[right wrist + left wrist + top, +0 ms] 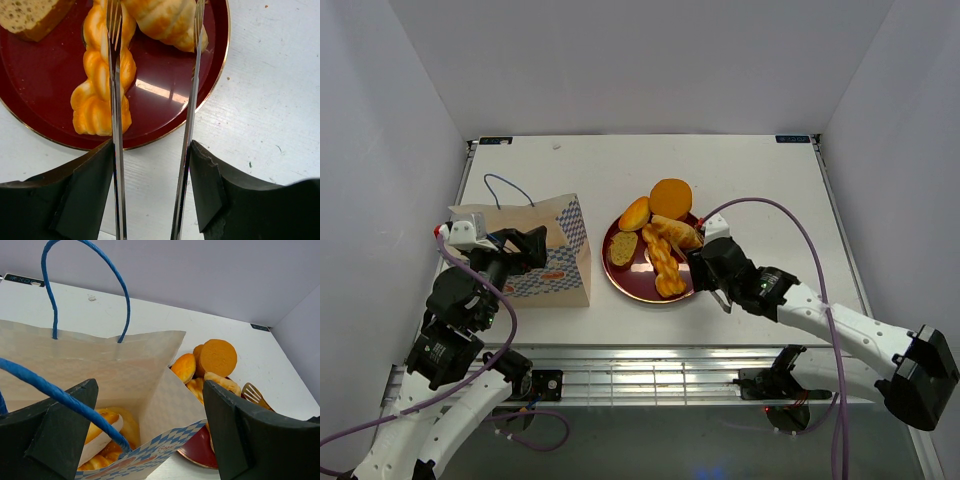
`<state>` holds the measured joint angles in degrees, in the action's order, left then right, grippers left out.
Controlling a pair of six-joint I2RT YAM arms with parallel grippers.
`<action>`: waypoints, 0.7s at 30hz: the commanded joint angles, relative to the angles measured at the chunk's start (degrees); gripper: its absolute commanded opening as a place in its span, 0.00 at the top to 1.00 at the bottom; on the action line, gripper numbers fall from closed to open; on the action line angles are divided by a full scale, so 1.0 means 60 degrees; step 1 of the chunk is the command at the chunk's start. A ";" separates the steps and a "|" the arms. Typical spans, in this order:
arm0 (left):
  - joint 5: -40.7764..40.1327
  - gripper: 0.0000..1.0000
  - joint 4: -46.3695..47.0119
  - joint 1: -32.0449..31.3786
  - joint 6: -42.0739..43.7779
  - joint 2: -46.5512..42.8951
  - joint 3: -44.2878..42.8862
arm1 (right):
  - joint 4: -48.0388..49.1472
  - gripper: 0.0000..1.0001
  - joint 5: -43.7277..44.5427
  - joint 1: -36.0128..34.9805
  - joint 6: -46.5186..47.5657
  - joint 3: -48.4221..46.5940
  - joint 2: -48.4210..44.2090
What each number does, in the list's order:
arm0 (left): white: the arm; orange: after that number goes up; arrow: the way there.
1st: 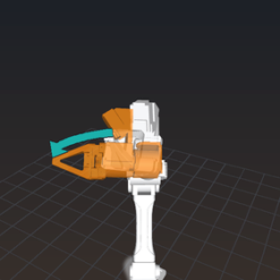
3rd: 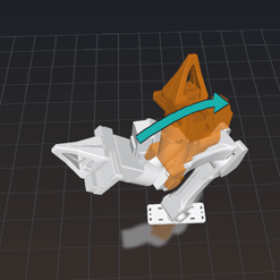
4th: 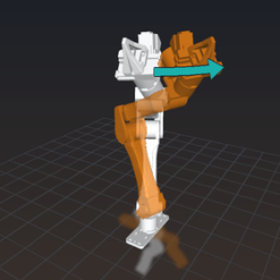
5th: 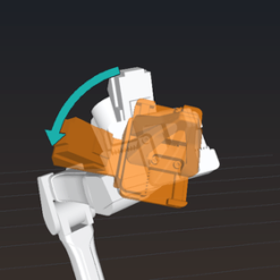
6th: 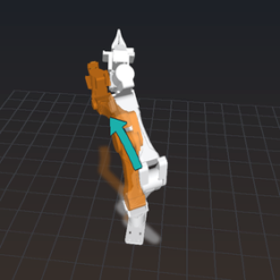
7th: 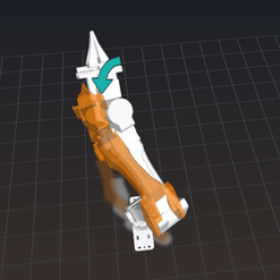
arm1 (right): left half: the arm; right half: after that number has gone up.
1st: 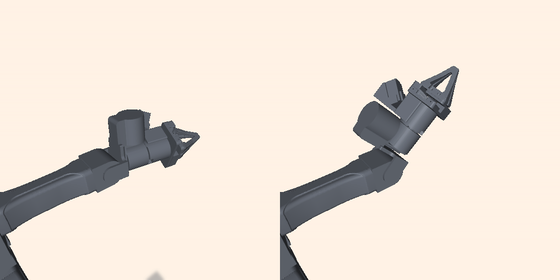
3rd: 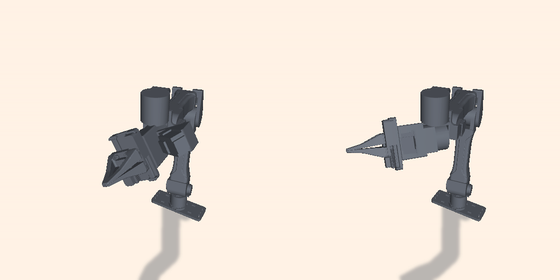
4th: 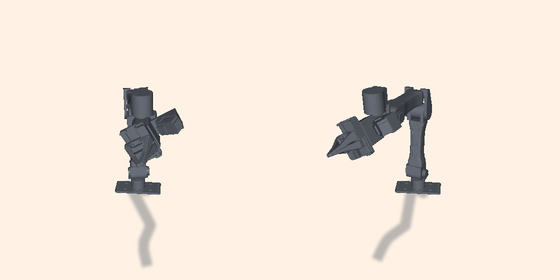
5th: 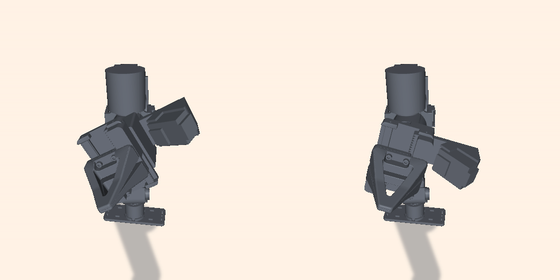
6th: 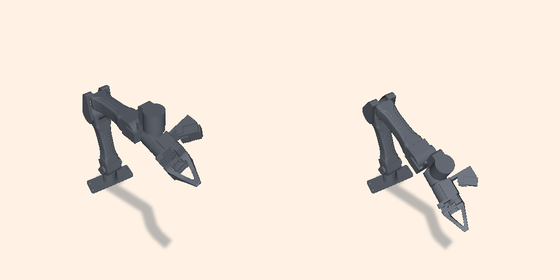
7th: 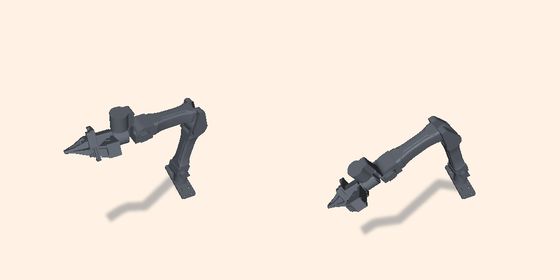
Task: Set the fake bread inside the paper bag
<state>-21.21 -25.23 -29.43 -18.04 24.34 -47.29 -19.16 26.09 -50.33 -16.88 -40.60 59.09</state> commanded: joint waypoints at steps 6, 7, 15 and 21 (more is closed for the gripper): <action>0.0078 0.04 0.0075 -0.0031 0.0136 0.0148 0.0044 | 0.0790 0.35 -0.0510 0.0389 0.0412 -0.0294 0.0683; 0.0078 0.04 0.0060 -0.0031 0.0136 0.0148 0.0044 | 0.0791 0.36 -0.0510 0.0404 0.0426 -0.0323 0.0713; 0.0064 0.04 0.0060 -0.0031 0.0165 0.0148 0.0059 | 0.0893 0.43 -0.1022 0.0682 0.0602 -0.0528 0.1050; 0.0064 0.04 0.0060 -0.0031 0.0165 0.0133 0.0044 | 0.0908 0.58 -0.1535 0.0741 0.0705 -0.0587 0.0992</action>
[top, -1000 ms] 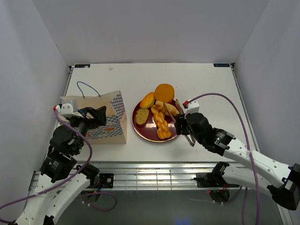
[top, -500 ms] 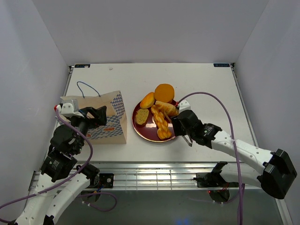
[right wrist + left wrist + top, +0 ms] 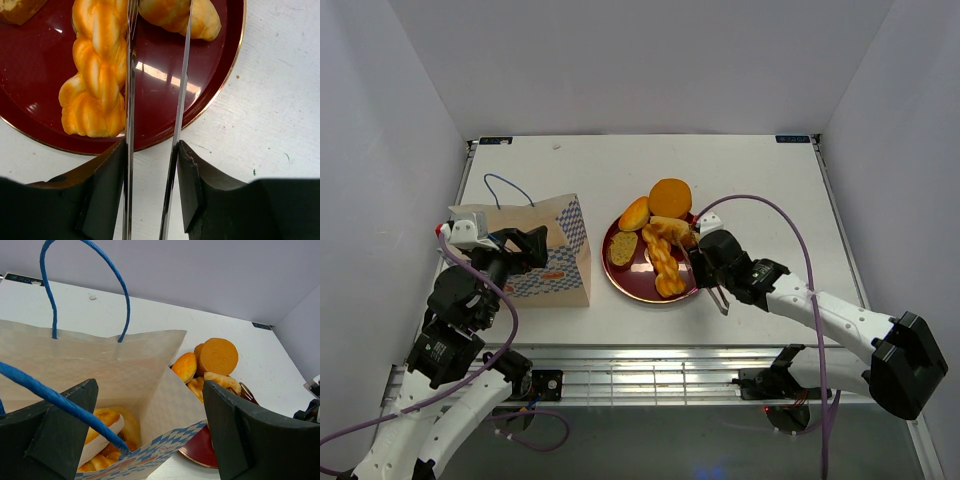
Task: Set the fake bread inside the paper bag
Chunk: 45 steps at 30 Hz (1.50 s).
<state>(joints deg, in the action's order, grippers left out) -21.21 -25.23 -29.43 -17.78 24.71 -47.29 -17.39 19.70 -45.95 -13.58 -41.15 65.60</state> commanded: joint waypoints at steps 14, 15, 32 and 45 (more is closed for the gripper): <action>0.0152 0.04 -0.0013 -0.0031 0.0034 0.0056 -0.0073 | -0.0251 0.81 -0.1438 -0.0002 0.0199 -0.1242 -0.1338; 0.0166 0.04 -0.0042 -0.0031 0.0005 0.0071 -0.0073 | -0.0353 0.81 -0.1453 -0.0002 0.0184 -0.1301 -0.1629; 0.0342 0.04 -0.0203 -0.0031 -0.0186 0.0174 -0.0263 | 0.0495 0.80 -0.3662 0.0012 0.0345 -0.2984 -0.2601; 0.0400 0.05 -0.0453 -0.0031 -0.0303 0.0072 -0.0410 | 0.2120 0.77 -0.6359 -0.0134 0.0156 -0.4875 -0.0959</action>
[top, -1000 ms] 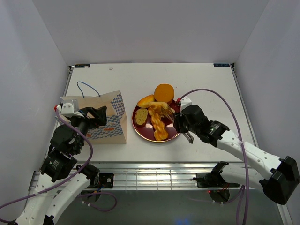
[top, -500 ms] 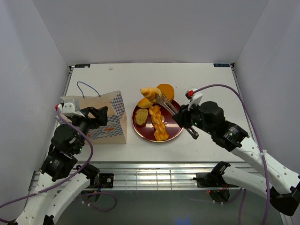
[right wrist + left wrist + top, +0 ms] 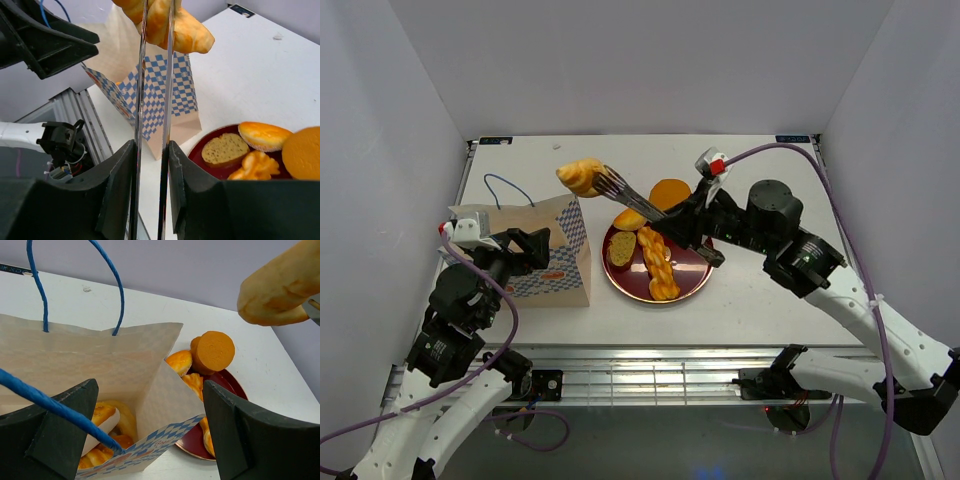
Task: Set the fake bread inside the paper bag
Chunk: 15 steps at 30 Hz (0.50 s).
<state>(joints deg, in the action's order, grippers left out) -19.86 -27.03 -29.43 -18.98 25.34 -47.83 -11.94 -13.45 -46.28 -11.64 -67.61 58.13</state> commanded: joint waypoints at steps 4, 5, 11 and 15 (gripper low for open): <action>0.0263 0.05 -0.0125 -0.0031 -0.0103 -0.0195 -0.0377 | 0.1873 0.77 -0.1345 -0.0225 -0.0521 -0.0610 0.0843; 0.0248 0.05 -0.0081 -0.0031 -0.0074 -0.0225 -0.0363 | 0.2280 0.77 -0.1390 -0.0298 -0.0623 -0.0683 0.1120; 0.0292 0.05 -0.0022 -0.0031 0.0044 -0.0225 -0.0450 | 0.2459 0.76 -0.1215 -0.1075 -0.0550 -0.1488 0.2248; 0.0292 0.05 -0.0037 -0.0031 0.0058 -0.0239 -0.0480 | 0.2693 0.76 -0.1244 -0.1339 -0.0624 -0.1709 0.2718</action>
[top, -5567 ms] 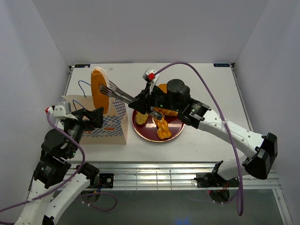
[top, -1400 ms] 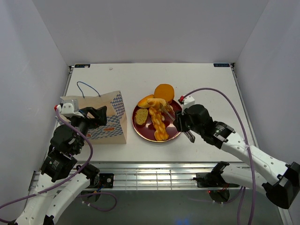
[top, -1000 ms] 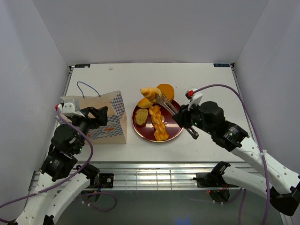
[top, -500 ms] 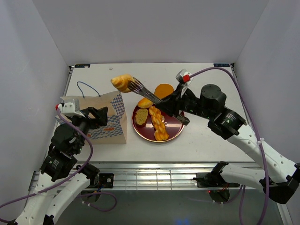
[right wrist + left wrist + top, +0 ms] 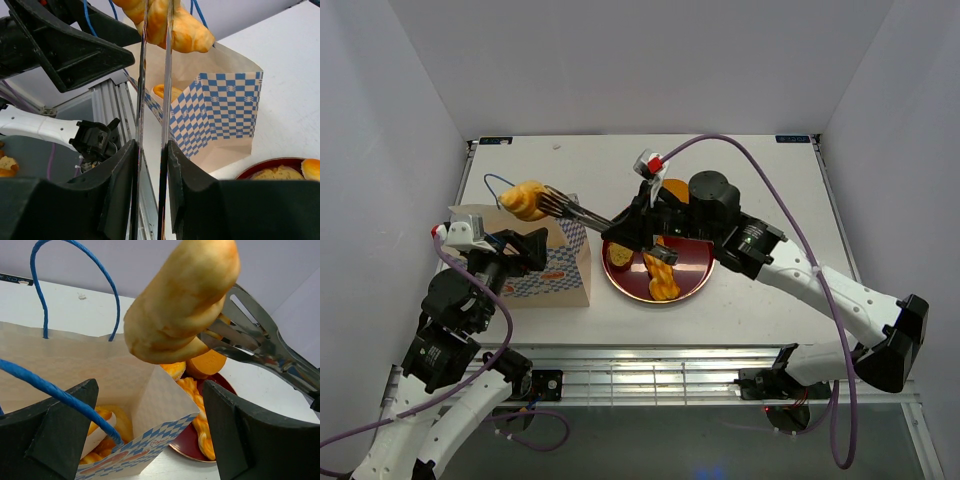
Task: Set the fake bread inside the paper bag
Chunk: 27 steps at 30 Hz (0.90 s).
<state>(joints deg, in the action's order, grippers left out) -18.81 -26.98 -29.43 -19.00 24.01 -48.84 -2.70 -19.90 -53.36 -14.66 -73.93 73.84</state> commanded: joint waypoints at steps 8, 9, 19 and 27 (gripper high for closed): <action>0.0088 0.05 -0.0102 -0.0031 0.0120 -0.0076 -0.0385 | 0.1431 0.75 -0.0228 -0.0481 -0.0267 -0.0832 0.0919; 0.0088 0.05 -0.0103 -0.0031 0.0135 -0.0076 -0.0400 | 0.1460 0.75 -0.0228 -0.0510 -0.0282 -0.0847 0.0978; 0.0029 0.05 -0.0234 -0.0031 0.0165 -0.0047 -0.0386 | 0.1681 0.66 -0.0331 -0.0671 -0.0428 -0.1008 0.1623; 0.0000 0.05 -0.0278 -0.0031 0.0135 -0.0076 -0.0371 | 0.1475 0.46 -0.0199 -0.0701 -0.0355 -0.1477 0.1902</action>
<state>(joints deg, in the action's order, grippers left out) -18.85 -28.05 -29.43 -18.46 23.88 -49.67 1.87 -20.78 -57.14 -16.97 -78.94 85.67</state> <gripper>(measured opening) 0.956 0.533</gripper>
